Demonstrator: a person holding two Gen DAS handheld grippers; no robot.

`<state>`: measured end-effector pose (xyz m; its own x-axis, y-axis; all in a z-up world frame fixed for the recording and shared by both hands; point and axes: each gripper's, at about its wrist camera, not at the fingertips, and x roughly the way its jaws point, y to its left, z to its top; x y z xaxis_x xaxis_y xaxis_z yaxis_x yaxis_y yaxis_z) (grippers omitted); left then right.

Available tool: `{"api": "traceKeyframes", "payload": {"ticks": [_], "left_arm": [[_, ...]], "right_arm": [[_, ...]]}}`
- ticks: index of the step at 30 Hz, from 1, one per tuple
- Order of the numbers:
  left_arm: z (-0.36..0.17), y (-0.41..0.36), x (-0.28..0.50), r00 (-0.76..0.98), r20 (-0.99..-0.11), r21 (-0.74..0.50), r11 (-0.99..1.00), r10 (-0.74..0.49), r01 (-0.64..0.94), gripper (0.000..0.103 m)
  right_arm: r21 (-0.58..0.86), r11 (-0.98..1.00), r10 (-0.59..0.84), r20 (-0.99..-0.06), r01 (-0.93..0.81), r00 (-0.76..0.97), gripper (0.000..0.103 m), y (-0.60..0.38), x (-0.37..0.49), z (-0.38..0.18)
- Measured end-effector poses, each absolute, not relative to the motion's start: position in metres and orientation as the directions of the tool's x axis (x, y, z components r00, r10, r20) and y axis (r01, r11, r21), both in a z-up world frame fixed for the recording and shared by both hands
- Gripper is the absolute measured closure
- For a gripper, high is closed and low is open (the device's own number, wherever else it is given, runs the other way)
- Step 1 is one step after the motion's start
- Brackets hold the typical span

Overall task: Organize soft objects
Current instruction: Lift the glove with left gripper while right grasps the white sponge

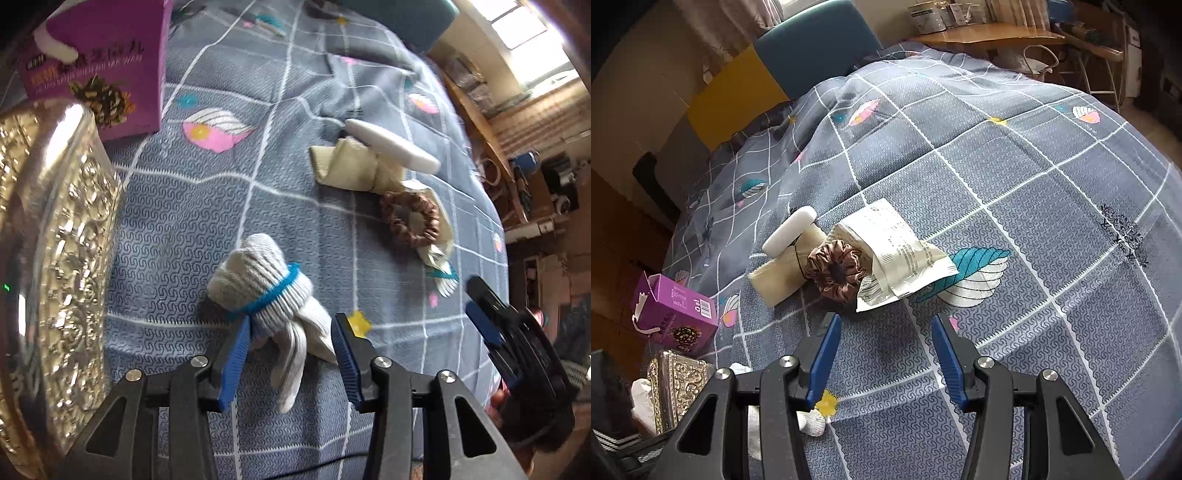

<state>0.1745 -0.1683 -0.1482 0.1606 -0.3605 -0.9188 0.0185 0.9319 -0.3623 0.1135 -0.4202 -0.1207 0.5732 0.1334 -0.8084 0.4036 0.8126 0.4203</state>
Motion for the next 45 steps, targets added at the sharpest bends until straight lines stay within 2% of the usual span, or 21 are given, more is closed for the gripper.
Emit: {"api": "traceKeyframes", "payload": {"ticks": [2,4,7,8,9,10,12,14,15,19,22,25,27,28,29,38,41,45], "left_arm": [[-0.156,-0.171,0.183,0.164,-0.927,-0.342,0.94,-0.337,-0.005,0.053],[-0.165,-0.174,0.189,0.152,-0.937,-0.32,0.947,-0.313,-0.018,0.046],[-0.171,-0.178,0.188,0.139,-0.944,-0.302,0.953,-0.301,0.012,0.045],[-0.17,-0.18,0.186,0.142,-0.945,-0.295,0.955,-0.296,0.032,0.046],[-0.169,-0.181,0.184,0.141,-0.942,-0.299,0.953,-0.303,0.052,0.058],[-0.168,-0.181,0.181,0.137,-0.94,-0.305,0.95,-0.312,0.07,0.062],[-0.165,-0.182,0.176,0.14,-0.934,-0.316,0.944,-0.327,0.1,0.068],[-0.16,-0.184,0.169,0.154,-0.929,-0.315,0.937,-0.337,0.153,0.07],[-0.157,-0.184,0.165,0.158,-0.926,-0.317,0.932,-0.344,0.175,0.07],[-0.145,-0.182,0.154,0.185,-0.916,-0.306,0.919,-0.355,0.249,0.07],[-0.135,-0.178,0.151,0.207,-0.91,-0.295,0.913,-0.359,0.283,0.071],[-0.122,-0.168,0.154,0.226,-0.9,-0.304,0.908,-0.373,0.288,0.071],[-0.111,-0.161,0.16,0.245,-0.89,-0.311,0.905,-0.385,0.29,0.071],[-0.105,-0.159,0.161,0.252,-0.885,-0.317,0.902,-0.392,0.292,0.071],[-0.098,-0.157,0.164,0.261,-0.878,-0.322,0.899,-0.401,0.297,0.071],[-0.028,-0.171,0.218,0.336,-0.819,-0.338,0.864,-0.465,0.372,0.071],[-0.003,-0.159,0.252,0.39,-0.794,-0.35,0.875,-0.467,0.336,0.071],[0.031,-0.114,0.288,0.513,-0.764,-0.314,0.92,-0.391,0.233,0.071]], "right_arm": [[0.436,0.807,0.144,-0.799,0.399,0.583,0.05,-0.421,0.112,-0.119],[0.438,0.809,0.147,-0.796,0.392,0.587,0.05,-0.42,0.111,-0.118],[0.459,0.816,0.187,-0.785,0.352,0.591,0.05,-0.416,0.117,-0.112],[0.454,0.827,0.192,-0.781,0.33,0.594,0.05,-0.415,0.121,-0.107],[0.443,0.842,0.19,-0.778,0.308,0.599,0.05,-0.414,0.127,-0.102],[0.432,0.856,0.189,-0.773,0.284,0.606,0.05,-0.413,0.136,-0.097],[0.413,0.881,0.196,-0.764,0.233,0.614,0.046,-0.411,0.157,-0.089],[0.388,0.906,0.215,-0.769,0.171,0.602,0.031,-0.405,0.183,-0.086],[0.375,0.915,0.222,-0.779,0.151,0.587,0.028,-0.401,0.196,-0.086],[0.299,0.953,0.229,-0.829,0.058,0.51,0.017,-0.38,0.25,-0.09],[0.222,0.975,0.204,-0.876,-0.01,0.437,0.016,-0.362,0.28,-0.1],[0.158,0.985,0.171,-0.925,-0.068,0.34,0.016,-0.344,0.298,-0.117],[0.11,0.991,0.129,-0.942,-0.076,0.31,0.023,-0.34,0.302,-0.127],[0.113,0.991,0.131,-0.943,-0.077,0.305,0.045,-0.34,0.302,-0.13],[0.13,0.989,0.145,-0.94,-0.066,0.31,0.047,-0.342,0.299,-0.131],[0.179,0.984,0.169,-0.886,-0.018,0.431,0.048,-0.357,0.24,-0.103],[0.178,0.984,0.154,-0.869,0.006,0.471,0.048,-0.358,0.219,-0.095],[0.201,0.98,0.169,-0.845,0.007,0.508,0.048,-0.354,0.191,-0.091]]}}
